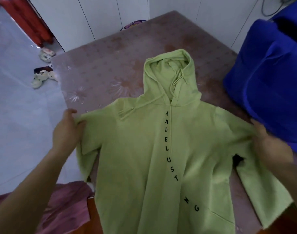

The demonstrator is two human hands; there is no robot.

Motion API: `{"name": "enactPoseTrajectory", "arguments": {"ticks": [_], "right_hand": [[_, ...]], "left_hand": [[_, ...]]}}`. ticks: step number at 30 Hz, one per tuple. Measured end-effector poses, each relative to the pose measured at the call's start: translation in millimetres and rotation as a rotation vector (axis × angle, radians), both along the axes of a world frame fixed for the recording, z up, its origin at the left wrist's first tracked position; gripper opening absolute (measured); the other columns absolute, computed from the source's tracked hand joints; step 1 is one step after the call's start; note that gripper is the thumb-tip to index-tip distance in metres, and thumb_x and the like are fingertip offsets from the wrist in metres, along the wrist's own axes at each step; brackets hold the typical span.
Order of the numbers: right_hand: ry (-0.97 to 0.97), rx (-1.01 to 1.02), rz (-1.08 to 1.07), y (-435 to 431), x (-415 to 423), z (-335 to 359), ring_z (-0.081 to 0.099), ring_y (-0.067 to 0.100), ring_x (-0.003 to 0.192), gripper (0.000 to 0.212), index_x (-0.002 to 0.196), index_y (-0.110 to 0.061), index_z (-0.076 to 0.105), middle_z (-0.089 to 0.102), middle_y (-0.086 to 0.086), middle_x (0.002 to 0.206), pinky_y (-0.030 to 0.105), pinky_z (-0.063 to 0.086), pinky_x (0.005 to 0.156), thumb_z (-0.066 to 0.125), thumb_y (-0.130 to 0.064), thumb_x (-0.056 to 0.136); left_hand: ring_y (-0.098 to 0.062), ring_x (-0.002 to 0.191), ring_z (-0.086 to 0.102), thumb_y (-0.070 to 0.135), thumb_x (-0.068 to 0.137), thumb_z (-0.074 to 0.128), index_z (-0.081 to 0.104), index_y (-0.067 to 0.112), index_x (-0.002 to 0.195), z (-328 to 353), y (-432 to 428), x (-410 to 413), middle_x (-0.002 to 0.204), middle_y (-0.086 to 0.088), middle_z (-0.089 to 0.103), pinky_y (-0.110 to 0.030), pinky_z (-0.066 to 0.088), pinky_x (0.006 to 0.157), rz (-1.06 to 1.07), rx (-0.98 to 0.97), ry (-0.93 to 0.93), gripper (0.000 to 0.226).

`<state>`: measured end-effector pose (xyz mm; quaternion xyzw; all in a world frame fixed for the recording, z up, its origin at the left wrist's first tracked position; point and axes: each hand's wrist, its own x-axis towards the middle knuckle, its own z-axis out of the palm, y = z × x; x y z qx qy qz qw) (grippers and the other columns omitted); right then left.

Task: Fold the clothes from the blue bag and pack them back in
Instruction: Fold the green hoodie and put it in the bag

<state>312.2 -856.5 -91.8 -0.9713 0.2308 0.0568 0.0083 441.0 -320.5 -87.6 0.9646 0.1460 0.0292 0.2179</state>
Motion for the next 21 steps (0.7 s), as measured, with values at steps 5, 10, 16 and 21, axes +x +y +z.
{"name": "enactPoseTrajectory", "arguments": {"ticks": [5, 10, 16, 21], "right_hand": [[0.144, 0.001, 0.042, 48, -13, -13, 0.044, 0.046, 0.120, 0.053, 0.143, -0.012, 0.031, 0.041, 0.030, 0.134, 0.055, 0.039, 0.097, 0.044, -0.029, 0.095], [0.044, 0.156, 0.158, 123, -24, -21, 0.013, 0.037, 0.143, 0.072, 0.151, -0.020, 0.010, 0.012, 0.023, 0.155, 0.052, 0.018, 0.115, 0.037, -0.052, 0.092], [0.072, 0.288, 0.503, 210, -3, -28, -0.001, 0.016, 0.147, 0.074, 0.151, -0.026, -0.005, 0.000, 0.000, 0.160, 0.036, 0.004, 0.117, 0.017, -0.063, 0.090], [0.069, 0.312, 0.492, 233, -8, -51, 0.000, 0.013, 0.146, 0.083, 0.151, -0.028, -0.002, 0.003, -0.001, 0.160, 0.033, 0.004, 0.118, 0.001, -0.069, 0.079]], "left_hand": [[-0.043, 0.120, 0.045, 0.021, 0.077, 0.076, 0.031, 0.001, 0.141, -28, 26, -5, 0.132, -0.028, 0.045, -0.051, 0.040, 0.099, 0.011, -0.085, 0.080, 0.080], [-0.041, 0.121, 0.044, 0.049, 0.084, 0.063, 0.021, -0.001, 0.144, -70, 26, -56, 0.140, -0.023, 0.037, -0.048, 0.043, 0.097, 0.475, -0.532, 0.283, 0.088], [-0.028, 0.090, 0.052, 0.053, 0.097, 0.030, 0.044, -0.001, 0.094, -82, 10, -75, 0.093, -0.015, 0.051, -0.036, 0.049, 0.086, 0.838, -1.401, 0.523, 0.056], [-0.018, 0.099, 0.062, 0.028, 0.096, 0.049, 0.047, 0.007, 0.125, -72, 15, -66, 0.111, -0.003, 0.065, -0.034, 0.051, 0.082, 0.846, -1.547, 0.255, 0.036]]}}
